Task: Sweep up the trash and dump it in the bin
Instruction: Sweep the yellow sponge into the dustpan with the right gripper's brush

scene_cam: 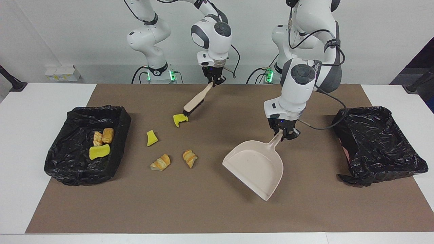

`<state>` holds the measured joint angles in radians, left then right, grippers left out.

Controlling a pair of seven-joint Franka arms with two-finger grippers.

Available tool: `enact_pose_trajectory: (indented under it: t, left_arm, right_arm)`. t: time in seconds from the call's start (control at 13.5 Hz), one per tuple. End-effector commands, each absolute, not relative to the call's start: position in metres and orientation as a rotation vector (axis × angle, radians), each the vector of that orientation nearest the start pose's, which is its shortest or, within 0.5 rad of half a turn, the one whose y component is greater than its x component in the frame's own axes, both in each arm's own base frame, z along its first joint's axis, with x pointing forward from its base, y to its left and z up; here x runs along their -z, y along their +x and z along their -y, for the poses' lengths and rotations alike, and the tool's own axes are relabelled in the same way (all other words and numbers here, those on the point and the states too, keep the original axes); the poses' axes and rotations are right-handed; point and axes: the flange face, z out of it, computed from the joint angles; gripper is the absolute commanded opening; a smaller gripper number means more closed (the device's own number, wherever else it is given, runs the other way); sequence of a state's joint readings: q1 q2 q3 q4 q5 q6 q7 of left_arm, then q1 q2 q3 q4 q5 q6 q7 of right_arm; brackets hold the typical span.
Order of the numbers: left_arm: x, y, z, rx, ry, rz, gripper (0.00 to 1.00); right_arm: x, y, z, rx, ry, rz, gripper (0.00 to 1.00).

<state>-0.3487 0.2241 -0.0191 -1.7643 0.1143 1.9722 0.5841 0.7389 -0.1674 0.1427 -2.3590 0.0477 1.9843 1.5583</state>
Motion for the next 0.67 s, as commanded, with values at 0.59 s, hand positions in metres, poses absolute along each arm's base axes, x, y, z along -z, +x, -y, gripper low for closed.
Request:
enact_pose_trajectory:
  t: [0.59]
  left_arm:
    - [-0.403,0.48,0.213,-0.153,-2.351,-1.859,0.0]
  right_arm:
    - [-0.335,0.323,-0.292,-0.217,-2.939,-1.329,0.0]
